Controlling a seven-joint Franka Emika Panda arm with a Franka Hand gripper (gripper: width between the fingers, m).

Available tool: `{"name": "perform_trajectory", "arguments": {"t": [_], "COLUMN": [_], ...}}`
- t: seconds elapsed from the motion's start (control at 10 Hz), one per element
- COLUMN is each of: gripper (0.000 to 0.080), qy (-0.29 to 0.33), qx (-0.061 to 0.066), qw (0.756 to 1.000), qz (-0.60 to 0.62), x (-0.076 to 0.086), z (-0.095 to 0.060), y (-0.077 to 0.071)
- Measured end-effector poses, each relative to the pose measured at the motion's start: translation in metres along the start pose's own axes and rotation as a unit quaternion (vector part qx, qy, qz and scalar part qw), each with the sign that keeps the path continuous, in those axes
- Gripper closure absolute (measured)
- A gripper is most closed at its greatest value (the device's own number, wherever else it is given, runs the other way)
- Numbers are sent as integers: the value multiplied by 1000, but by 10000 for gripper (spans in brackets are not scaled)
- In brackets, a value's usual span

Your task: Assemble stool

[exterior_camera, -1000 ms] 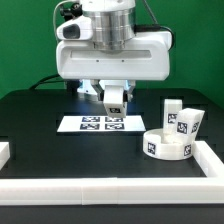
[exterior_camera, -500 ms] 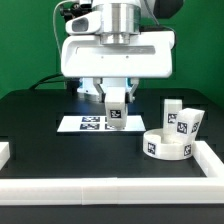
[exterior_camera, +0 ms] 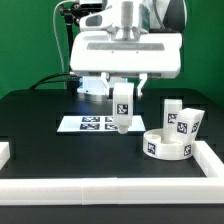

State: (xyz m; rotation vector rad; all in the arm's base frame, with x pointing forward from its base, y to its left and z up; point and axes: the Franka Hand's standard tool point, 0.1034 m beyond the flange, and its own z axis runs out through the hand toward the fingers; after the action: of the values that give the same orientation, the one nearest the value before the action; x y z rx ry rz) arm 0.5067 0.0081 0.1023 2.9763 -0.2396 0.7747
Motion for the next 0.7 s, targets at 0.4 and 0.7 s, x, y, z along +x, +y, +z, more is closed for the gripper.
{"name": "perform_trajectory", "arguments": {"t": [0.4,0.7], "gripper": [462,462], "qy": [-2,-3], "qx": [14,15], "qw": [1000,1000], "qz": [25,8], "x": [-5,-15], "z": [-10,-7], "y": [-37,-50]}}
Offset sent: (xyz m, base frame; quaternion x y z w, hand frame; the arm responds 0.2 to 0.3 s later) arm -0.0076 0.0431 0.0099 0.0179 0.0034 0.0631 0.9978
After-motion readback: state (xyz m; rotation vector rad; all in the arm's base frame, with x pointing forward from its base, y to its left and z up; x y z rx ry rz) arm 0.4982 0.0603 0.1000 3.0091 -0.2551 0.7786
